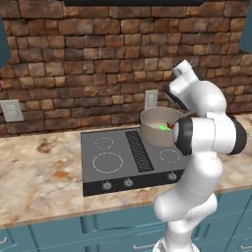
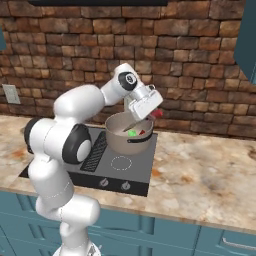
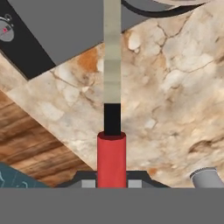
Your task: Put the corn and bell pepper in the pot. Retrieve the spatula and lightly stir the vegetables in the pot.
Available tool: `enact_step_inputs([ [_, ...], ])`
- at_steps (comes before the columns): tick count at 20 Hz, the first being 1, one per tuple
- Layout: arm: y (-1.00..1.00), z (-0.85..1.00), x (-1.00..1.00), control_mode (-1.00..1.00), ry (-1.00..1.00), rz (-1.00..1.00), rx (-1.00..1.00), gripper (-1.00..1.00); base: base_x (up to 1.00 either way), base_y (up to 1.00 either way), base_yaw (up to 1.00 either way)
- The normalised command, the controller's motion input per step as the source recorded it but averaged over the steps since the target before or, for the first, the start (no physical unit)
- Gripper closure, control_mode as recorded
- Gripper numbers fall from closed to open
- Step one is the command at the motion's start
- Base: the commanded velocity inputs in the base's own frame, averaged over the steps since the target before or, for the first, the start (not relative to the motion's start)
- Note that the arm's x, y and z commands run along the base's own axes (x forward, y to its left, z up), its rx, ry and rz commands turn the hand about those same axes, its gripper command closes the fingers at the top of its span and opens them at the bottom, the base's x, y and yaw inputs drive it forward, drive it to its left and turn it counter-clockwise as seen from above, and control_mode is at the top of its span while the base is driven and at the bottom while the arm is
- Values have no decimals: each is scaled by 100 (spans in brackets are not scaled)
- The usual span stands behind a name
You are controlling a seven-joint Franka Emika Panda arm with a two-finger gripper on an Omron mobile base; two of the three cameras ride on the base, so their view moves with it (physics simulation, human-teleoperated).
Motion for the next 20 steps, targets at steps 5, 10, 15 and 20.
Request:
enact_step_inputs([
  [5,-1,0,33,-100,0,-7,-11,100,0,0,0],
  [10,0,-28,20,-100,0,-1,-9,100,0,0,0],
  [15,0,-15,28,-100,2,0,-9,100,0,0,0],
  [20,0,-11,35,-100,6,0,-10,100,0,0,0],
])
